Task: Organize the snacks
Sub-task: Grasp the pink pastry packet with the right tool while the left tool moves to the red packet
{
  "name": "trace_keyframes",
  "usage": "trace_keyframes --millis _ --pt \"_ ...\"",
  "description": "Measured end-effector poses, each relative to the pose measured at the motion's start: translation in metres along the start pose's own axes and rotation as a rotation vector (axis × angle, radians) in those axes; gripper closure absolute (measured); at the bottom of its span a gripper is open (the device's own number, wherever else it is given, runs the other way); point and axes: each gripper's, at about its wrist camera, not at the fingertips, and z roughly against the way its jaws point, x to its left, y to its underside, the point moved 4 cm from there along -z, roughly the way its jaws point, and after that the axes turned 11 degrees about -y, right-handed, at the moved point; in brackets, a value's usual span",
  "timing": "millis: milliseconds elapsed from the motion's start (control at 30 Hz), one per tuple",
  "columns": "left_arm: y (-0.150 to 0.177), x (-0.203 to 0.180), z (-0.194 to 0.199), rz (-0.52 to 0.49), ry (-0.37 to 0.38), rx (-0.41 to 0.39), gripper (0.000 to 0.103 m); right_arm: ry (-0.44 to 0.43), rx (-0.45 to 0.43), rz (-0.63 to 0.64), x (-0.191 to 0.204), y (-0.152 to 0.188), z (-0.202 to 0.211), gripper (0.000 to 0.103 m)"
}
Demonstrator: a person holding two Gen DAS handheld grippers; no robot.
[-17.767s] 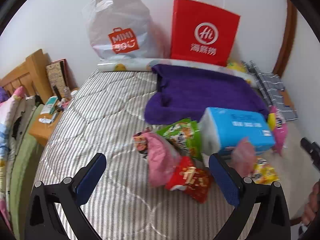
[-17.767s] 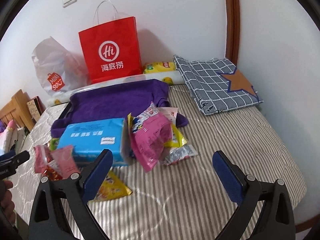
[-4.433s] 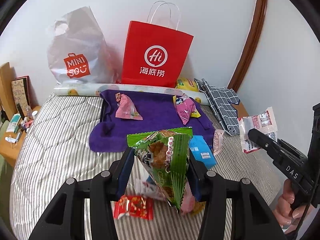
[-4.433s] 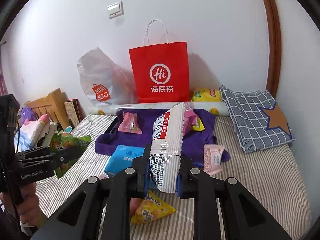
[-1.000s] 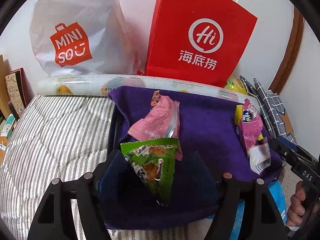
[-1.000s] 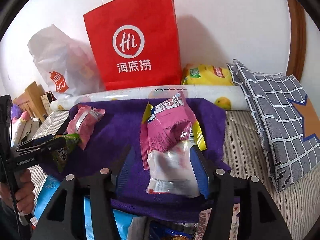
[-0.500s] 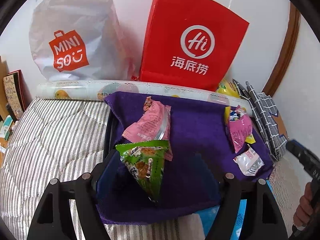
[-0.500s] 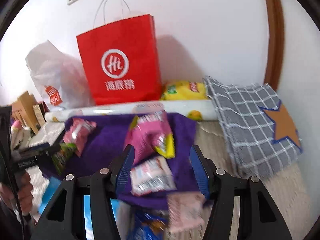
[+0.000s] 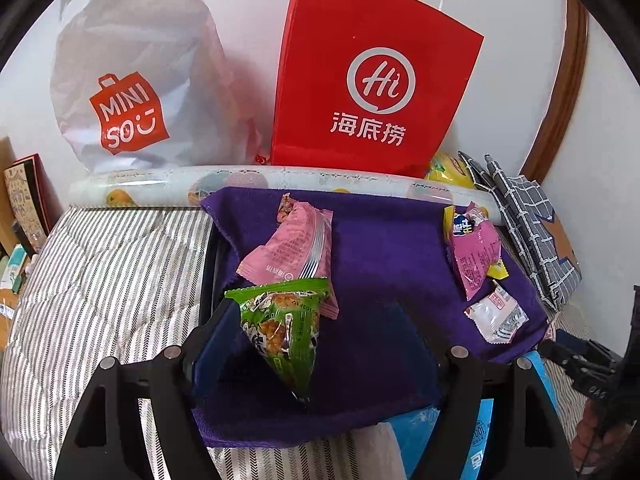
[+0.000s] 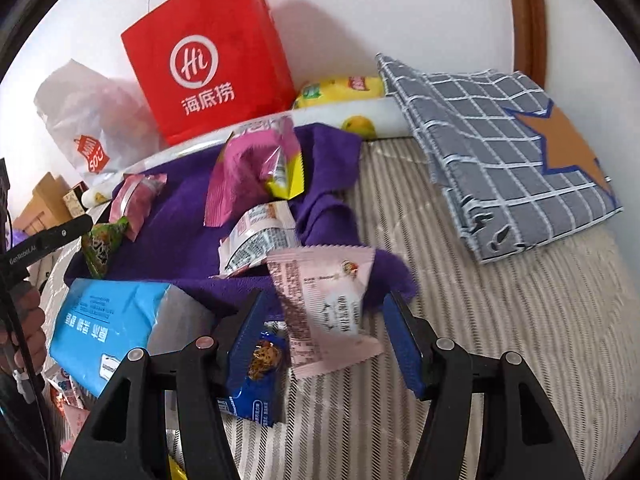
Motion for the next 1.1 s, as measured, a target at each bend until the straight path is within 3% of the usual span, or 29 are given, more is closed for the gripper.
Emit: trace_keyframes --millis 67,100,133,167,400,800,1100 --pt "0.000 0.000 0.000 0.000 0.000 0.000 0.027 0.016 0.011 0.008 0.001 0.002 -0.007 0.043" --pt "0.000 0.000 0.000 -0.001 0.000 0.000 0.027 0.018 0.018 0.011 0.002 0.002 -0.011 0.048" --pt "0.000 0.000 0.000 -0.004 0.000 0.000 0.027 0.011 0.026 0.014 0.002 0.003 -0.013 0.062" --pt "0.000 -0.001 0.000 -0.006 0.001 -0.001 0.027 0.007 0.038 0.016 0.003 0.005 -0.015 0.065" --pt "0.001 -0.008 0.004 -0.027 0.011 -0.013 0.027 0.040 -0.013 0.035 0.006 0.003 0.012 0.066" --pt "0.002 -0.015 0.027 -0.067 0.036 -0.034 0.027 0.107 -0.086 0.034 0.024 0.020 0.099 0.066" --pt "0.042 0.006 0.072 -0.074 -0.006 -0.017 0.027 0.080 -0.161 0.009 0.042 0.037 0.139 0.066"
